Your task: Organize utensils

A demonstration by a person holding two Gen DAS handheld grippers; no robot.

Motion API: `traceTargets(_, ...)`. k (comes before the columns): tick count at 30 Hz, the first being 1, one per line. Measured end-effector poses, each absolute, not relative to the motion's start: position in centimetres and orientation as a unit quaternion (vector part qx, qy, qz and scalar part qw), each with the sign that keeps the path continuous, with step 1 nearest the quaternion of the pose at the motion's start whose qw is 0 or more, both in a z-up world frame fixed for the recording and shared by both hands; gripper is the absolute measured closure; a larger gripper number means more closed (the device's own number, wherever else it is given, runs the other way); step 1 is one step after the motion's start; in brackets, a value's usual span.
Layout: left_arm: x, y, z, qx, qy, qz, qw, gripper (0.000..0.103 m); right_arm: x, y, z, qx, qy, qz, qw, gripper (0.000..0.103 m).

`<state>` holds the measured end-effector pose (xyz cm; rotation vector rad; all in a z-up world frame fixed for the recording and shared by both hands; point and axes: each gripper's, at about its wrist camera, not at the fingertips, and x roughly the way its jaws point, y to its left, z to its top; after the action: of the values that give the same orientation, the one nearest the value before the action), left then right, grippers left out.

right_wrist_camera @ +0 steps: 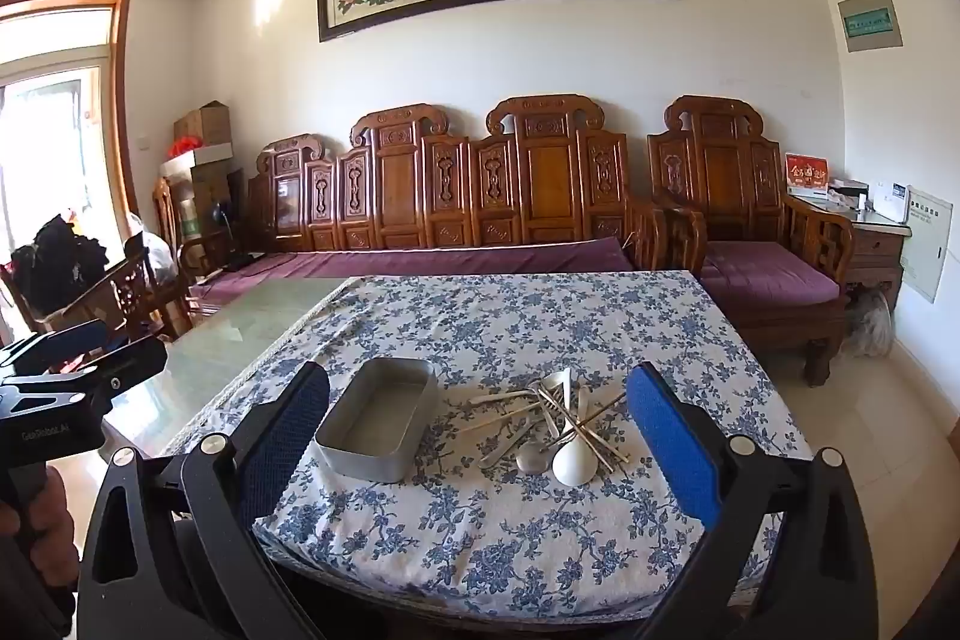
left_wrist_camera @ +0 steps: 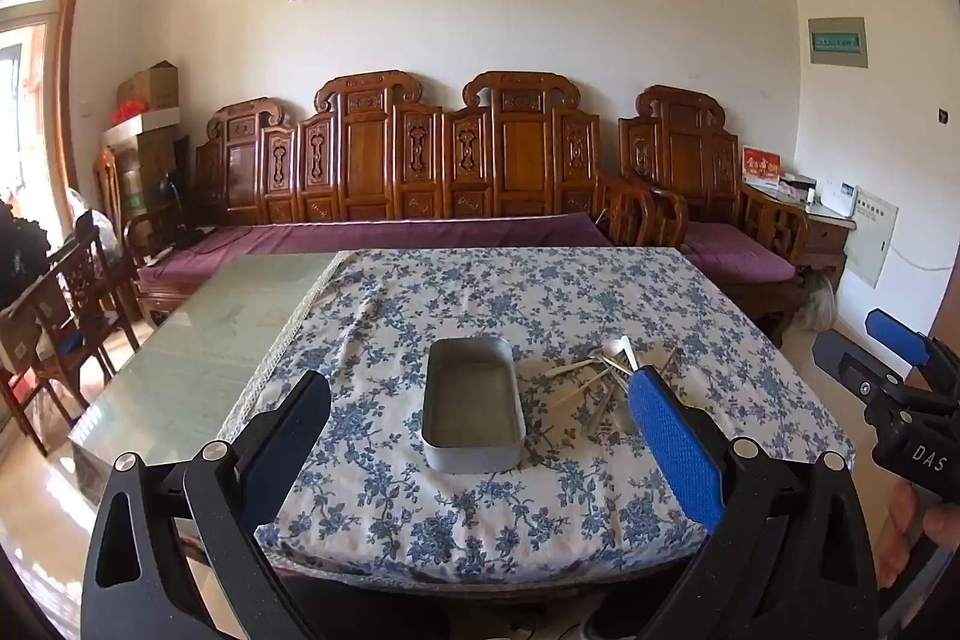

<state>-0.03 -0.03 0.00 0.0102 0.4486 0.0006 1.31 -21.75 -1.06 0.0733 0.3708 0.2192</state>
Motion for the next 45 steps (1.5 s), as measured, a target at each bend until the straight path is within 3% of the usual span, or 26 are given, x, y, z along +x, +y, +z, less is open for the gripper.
traceTargets(45, -0.17, -0.20, 0.37, 0.009, 0.226, -0.001, 0.974, 0.007, 1.07, -22.14, -0.31, 0.038, 0.180, 0.110, 0.977, 0.003)
